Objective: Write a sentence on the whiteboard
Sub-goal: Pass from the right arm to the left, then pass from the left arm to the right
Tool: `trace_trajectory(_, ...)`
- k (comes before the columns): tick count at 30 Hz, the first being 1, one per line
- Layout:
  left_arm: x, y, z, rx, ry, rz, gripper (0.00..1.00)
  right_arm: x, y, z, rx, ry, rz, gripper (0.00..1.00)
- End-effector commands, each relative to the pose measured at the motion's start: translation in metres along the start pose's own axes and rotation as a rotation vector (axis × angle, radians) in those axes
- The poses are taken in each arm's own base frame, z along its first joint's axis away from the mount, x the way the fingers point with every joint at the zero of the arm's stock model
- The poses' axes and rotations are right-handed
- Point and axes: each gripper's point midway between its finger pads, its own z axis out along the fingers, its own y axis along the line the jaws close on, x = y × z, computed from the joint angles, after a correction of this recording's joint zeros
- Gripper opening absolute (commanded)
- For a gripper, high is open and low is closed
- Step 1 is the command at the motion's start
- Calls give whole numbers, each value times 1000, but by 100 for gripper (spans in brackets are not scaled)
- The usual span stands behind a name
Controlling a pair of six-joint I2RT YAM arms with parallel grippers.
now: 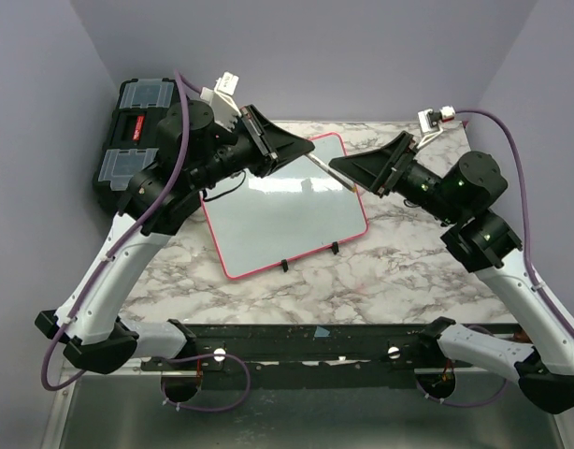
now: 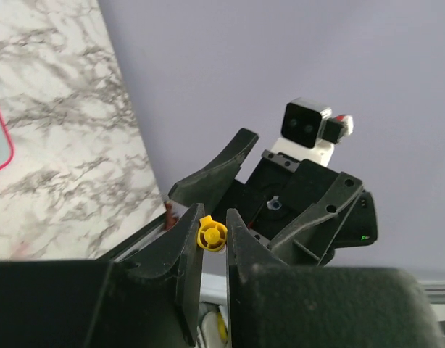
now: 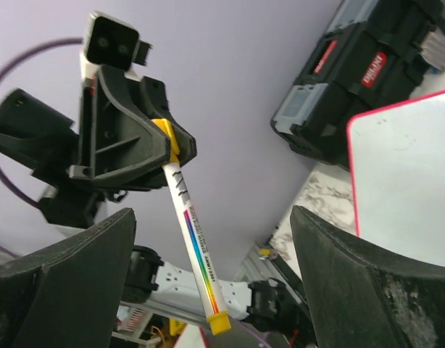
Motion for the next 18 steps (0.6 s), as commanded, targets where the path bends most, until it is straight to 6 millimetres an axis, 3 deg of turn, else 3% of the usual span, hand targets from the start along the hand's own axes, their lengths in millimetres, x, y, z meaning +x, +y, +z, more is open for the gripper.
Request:
trace_trajectory(1,-21,-27,-2,138,-112,-62,0,-18,34,4,-147,-79,74,86)
trace_trajectory(9,-35,-24,-6,197,-233,-88,0,-20,42,10,-214,-82,142,71)
trace_trajectory(18,-37,-31,-7,257,-273,-74,0,-21,40,19,-222,-76,176,64)
